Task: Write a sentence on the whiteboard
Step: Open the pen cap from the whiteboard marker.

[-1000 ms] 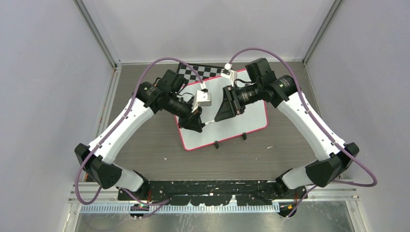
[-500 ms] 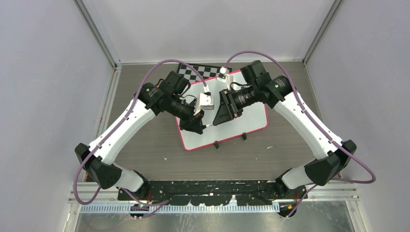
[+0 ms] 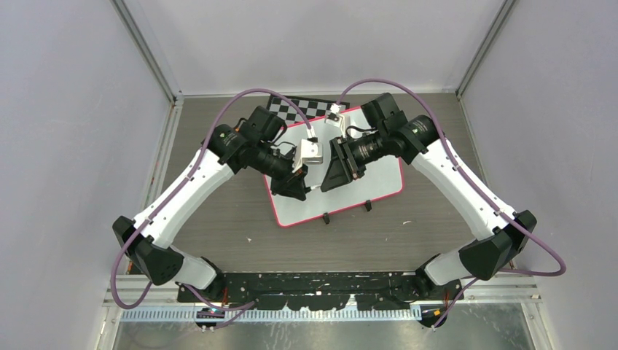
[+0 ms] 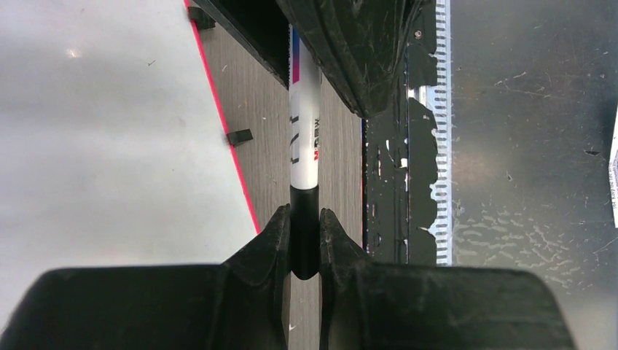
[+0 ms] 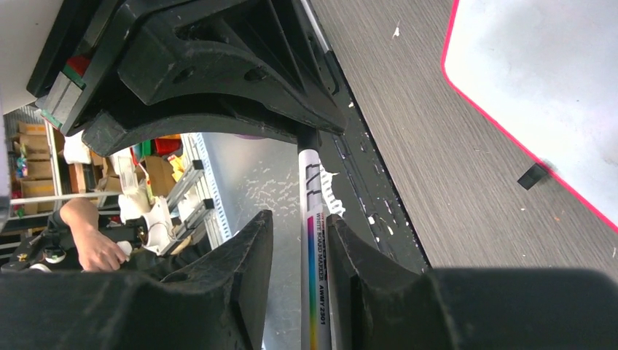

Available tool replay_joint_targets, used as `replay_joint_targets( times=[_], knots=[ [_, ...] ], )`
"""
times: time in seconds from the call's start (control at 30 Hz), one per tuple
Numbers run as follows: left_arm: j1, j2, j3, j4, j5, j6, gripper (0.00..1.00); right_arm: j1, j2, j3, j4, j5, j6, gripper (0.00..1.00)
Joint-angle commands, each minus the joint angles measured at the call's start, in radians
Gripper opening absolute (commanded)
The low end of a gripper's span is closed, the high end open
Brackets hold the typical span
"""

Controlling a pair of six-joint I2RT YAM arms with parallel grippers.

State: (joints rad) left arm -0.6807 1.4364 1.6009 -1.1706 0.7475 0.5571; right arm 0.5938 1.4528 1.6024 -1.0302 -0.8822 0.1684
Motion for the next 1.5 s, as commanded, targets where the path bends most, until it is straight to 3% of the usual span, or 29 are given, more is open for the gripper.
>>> replay_joint_targets(
  times=[0.0,0.2,0.6,1.07,1.13,1.23,1.47],
  knots=[
    [-0.005,0.002,0.045,0.028,0.025,-0.009,0.00,0.005,-0.029,0.016,0.011,-0.028,0.017,0.37],
    [-0.005,0.002,0.038,0.051,0.029,-0.029,0.00,0.007,-0.028,0.033,0.007,-0.011,0.017,0.28],
    [-0.006,0.007,0.048,0.094,0.076,-0.077,0.00,0.006,-0.015,0.049,0.007,0.005,0.024,0.28],
    [-0.011,0.003,0.030,0.127,0.125,-0.129,0.00,0.005,-0.017,0.057,0.009,0.050,0.021,0.15],
    [-0.012,-0.003,0.023,0.131,0.126,-0.138,0.00,0.005,-0.015,0.061,0.008,0.055,0.022,0.15],
    [-0.013,-0.008,0.014,0.144,0.139,-0.158,0.00,0.005,-0.011,0.070,0.009,0.058,0.030,0.28],
    [-0.014,-0.009,-0.005,0.189,0.141,-0.212,0.00,0.005,-0.005,0.077,0.026,0.072,0.050,0.26]
  ],
)
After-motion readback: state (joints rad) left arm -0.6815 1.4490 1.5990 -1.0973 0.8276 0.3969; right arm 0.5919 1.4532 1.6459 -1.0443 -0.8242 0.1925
